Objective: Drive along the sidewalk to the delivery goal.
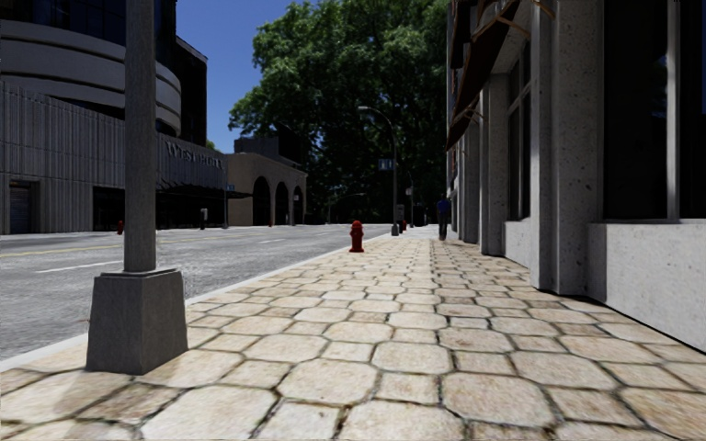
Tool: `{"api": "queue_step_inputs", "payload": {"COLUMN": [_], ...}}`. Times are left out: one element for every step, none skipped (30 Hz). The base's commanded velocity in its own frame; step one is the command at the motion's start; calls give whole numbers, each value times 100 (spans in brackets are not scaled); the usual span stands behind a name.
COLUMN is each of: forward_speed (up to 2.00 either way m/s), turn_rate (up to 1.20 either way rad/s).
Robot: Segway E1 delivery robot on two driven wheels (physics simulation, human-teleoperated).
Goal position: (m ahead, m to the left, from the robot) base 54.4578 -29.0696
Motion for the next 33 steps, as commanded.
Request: {"api": "queue_step_inputs", "payload": {"forward_speed": [200, 200, 200, 200, 200, 200, 200, 200, 200, 200, 200, 200, 200, 200, 200, 200, 200, 200, 200, 200, 200, 200, 200, 200, 200, 200, 200, 200, 200, 200, 200, 200, 200], "turn_rate": [-32, -32, -32, -32, -32, -32, -32, -32, -32, -32, -32, -32, -32, -32, -32, -32, -32, -32, -32, -32, -32, -32, -32, -32, -32, -32, -32, -32, -32, -32, -32, -32, -32]}}
